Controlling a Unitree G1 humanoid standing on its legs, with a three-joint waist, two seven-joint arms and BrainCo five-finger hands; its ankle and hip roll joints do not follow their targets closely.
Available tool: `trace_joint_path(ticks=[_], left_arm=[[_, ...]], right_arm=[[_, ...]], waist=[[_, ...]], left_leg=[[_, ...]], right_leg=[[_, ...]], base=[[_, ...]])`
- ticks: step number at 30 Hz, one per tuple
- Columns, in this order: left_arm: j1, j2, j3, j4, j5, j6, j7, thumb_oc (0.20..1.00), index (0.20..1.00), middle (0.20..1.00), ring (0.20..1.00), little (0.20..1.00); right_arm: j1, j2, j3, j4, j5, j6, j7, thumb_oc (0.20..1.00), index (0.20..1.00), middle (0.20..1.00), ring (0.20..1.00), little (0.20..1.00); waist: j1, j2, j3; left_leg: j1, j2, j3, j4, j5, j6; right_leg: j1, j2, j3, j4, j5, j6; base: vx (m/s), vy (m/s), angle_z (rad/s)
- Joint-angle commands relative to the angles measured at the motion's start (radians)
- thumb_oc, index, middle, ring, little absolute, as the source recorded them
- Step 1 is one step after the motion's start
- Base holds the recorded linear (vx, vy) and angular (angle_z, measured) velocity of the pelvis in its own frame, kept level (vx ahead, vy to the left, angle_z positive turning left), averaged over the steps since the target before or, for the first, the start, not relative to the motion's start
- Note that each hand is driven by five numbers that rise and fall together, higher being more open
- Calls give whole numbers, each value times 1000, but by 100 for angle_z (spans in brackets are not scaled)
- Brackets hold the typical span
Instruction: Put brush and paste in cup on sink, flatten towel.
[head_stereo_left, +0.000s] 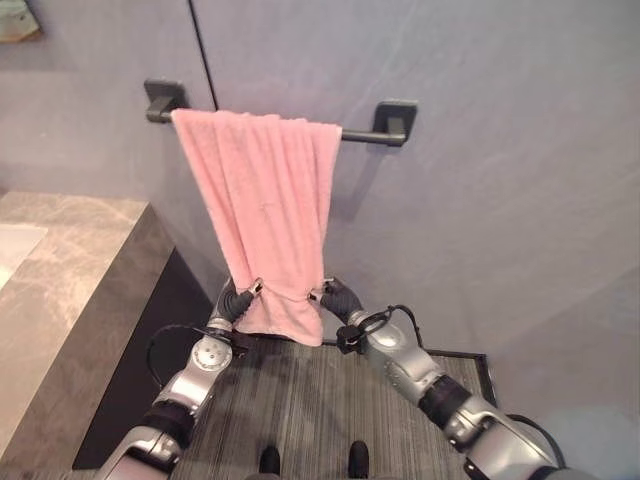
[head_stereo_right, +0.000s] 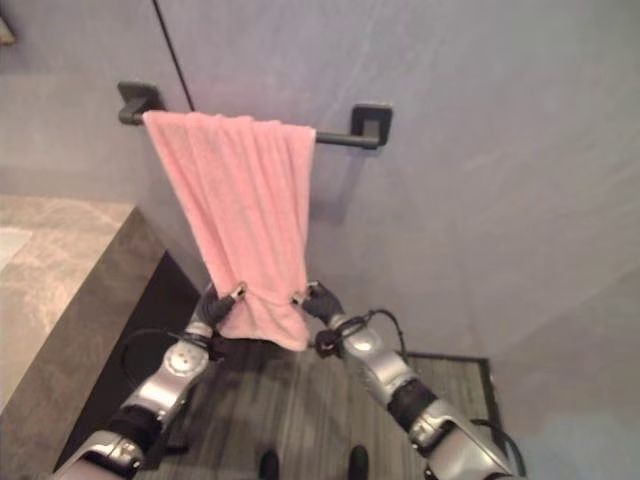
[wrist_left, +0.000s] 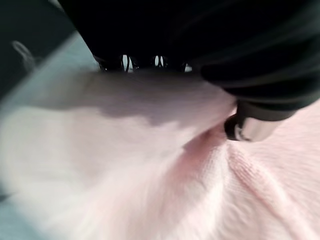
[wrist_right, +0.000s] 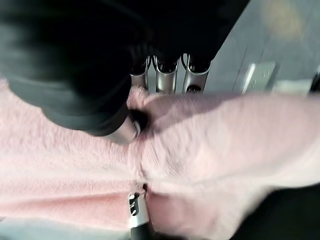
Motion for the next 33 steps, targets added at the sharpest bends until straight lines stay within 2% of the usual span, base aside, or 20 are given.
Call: trace_joint_path(ticks=[1, 4, 5, 6, 9, 10, 11, 13, 14, 15, 16, 18, 20, 21, 26, 28, 29, 30, 33], left_arm=[[37, 19, -25, 262, 103, 115, 99, 1000, 1000, 1000, 1000, 1000], [107, -11, -26, 296, 145, 114, 83, 1000, 1000, 1000, 1000, 1000], [107, -11, -26, 296, 145, 115, 84, 1000, 1000, 1000, 1000, 1000], [166, 0, 15, 248, 136, 110, 84, 1000, 1000, 1000, 1000, 1000], [237, 24, 75, 168, 124, 104, 95, 1000, 1000, 1000, 1000, 1000], [318, 67, 150, 13, 129, 89, 99, 1000, 1000, 1000, 1000, 1000], [323, 67, 151, 8, 130, 91, 98, 1000, 1000, 1000, 1000, 1000], [404, 126, 260, -176, 150, 45, 134, 1000, 1000, 1000, 1000, 1000], [410, 126, 261, -182, 151, 48, 132, 1000, 1000, 1000, 1000, 1000], [433, 149, 312, -250, 161, 32, 150, 1000, 1000, 1000, 1000, 1000], [464, 171, 395, -334, 155, 5, 173, 1000, 1000, 1000, 1000, 1000], [475, 192, 453, -419, 168, -13, 198, 1000, 1000, 1000, 1000, 1000], [486, 206, 481, -476, 190, -16, 210, 1000, 1000, 1000, 1000, 1000], [485, 234, 531, -543, 224, -31, 240, 1000, 1000, 1000, 1000, 1000], [465, 266, 581, -673, 280, -50, 283, 1000, 1000, 1000, 1000, 1000], [463, 321, 625, -723, 392, -13, 318, 1000, 1000, 1000, 1000, 1000], [466, 356, 653, -785, 477, -16, 335, 1000, 1000, 1000, 1000, 1000], [469, 352, 659, -788, 480, -16, 335, 1000, 1000, 1000, 1000, 1000], [442, 415, 655, -899, 577, -20, 331, 1000, 1000, 1000, 1000, 1000]], right_arm=[[29, 47, -18, 210, -124, 2, -72, 1000, 1000, 1000, 1000, 1000], [147, 8, -132, 280, -106, -8, -89, 1000, 1000, 1000, 1000, 1000], [149, 8, -132, 279, -106, -8, -89, 1000, 1000, 1000, 1000, 1000], [218, -42, -184, 212, -110, -23, -98, 1000, 1000, 1000, 1000, 1000], [299, -101, -255, 112, -123, -42, -125, 1000, 1000, 1000, 1000, 1000], [384, -181, -316, -67, -247, -66, -146, 1000, 1000, 1000, 1000, 1000], [389, -182, -316, -72, -249, -63, -146, 1000, 1000, 1000, 1000, 1000], [494, -265, -450, -276, -371, -104, -198, 1000, 1000, 1000, 1000, 1000], [500, -265, -451, -282, -372, -101, -198, 1000, 1000, 1000, 1000, 1000], [537, -292, -507, -342, -423, -109, -215, 1000, 1000, 1000, 1000, 1000], [583, -340, -607, -442, -541, -109, -262, 1000, 1000, 1000, 1000, 1000], [590, -380, -682, -535, -663, -110, -315, 1000, 1000, 1000, 1000, 1000], [601, -390, -726, -606, -713, -112, -340, 1000, 1000, 1000, 1000, 1000], [590, -406, -785, -674, -803, -115, -398, 1000, 1000, 1000, 1000, 1000], [525, -414, -794, -825, -924, -138, -458, 1000, 1000, 1000, 1000, 1000], [461, -477, -746, -891, -997, -146, -429, 1000, 1000, 1000, 1000, 1000], [398, -542, -723, -931, -1055, -145, -414, 1000, 1000, 1000, 1000, 1000], [390, -543, -716, -927, -1056, -144, -415, 1000, 1000, 1000, 1000, 1000], [205, -582, -594, -943, -1030, -143, -384, 1000, 1000, 1000, 1000, 1000]], waist=[[29, -50, -22], [9, -29, -33], [10, -29, -33], [-5, -23, -37], [-19, -16, -41], [-29, -10, -43], [-29, -9, -45], [-40, -7, -51], [-41, -6, -52], [-43, -7, -58], [-48, -6, -63], [-53, -6, -64], [-54, -4, -66], [-57, -2, -72], [-55, -3, -78], [-46, -8, -81], [-36, -16, -87], [-39, -15, -85], [-15, -20, -92]], left_leg=[[-2, -12, 34, 6, -2, 4], [17, -14, 41, 9, -10, 6], [18, -14, 41, 9, -10, 6], [28, -15, 47, 9, -15, 8], [38, -14, 54, 10, -19, 9], [45, -12, 58, 11, -21, 10], [46, -12, 58, 11, -22, 10], [54, -12, 57, 12, -25, 11], [55, -12, 56, 12, -26, 11], [55, -12, 53, 11, -26, 11], [58, -12, 49, 11, -30, 12], [54, -14, 47, 12, -23, 13], [54, -14, 47, 12, -24, 14], [54, -15, 47, 12, -26, 17], [54, -16, 48, 12, -30, 20], [58, -17, 47, 12, -32, 18], [57, -18, 45, 11, -33, 18], [58, -18, 46, 11, -33, 18], [67, -22, 51, 8, -46, 20]], right_leg=[[-13, -113, 71, -1, 5, 88], [0, -113, 74, 3, -1, 90], [0, -113, 74, 3, -1, 90], [5, -113, 77, 4, -3, 92], [10, -113, 82, 6, -6, 95], [12, -114, 84, 9, -9, 98], [14, -113, 84, 9, -9, 98], [20, -115, 83, 10, -14, 102], [22, -115, 82, 10, -15, 102], [23, -116, 78, 10, -17, 104], [27, -119, 76, 10, -19, 106], [22, -121, 77, 14, -13, 106], [22, -122, 78, 16, -14, 106], [20, -123, 79, 18, -15, 107], [20, -125, 83, 24, -16, 106], [22, -125, 84, 24, -19, 105], [21, -125, 86, 23, -19, 105], [21, -125, 87, 23, -19, 105], [28, -128, 90, 16, -22, 107]], base=[[0, 0, 0], [7, 10, 0], [30, 31, 0], [0, 0, 0], [16, 17, -12], [23, 23, -22], [24, 17, -15], [17, 1, -9], [11, -2, -4], [0, 0, 0], [0, 0, 0], [0, 0, 0], [0, 0, 0], [-42, 10, 0], [0, 0, 0], [0, 0, 0], [0, 0, 0], [0, 0, 0], [0, 0, 0]])
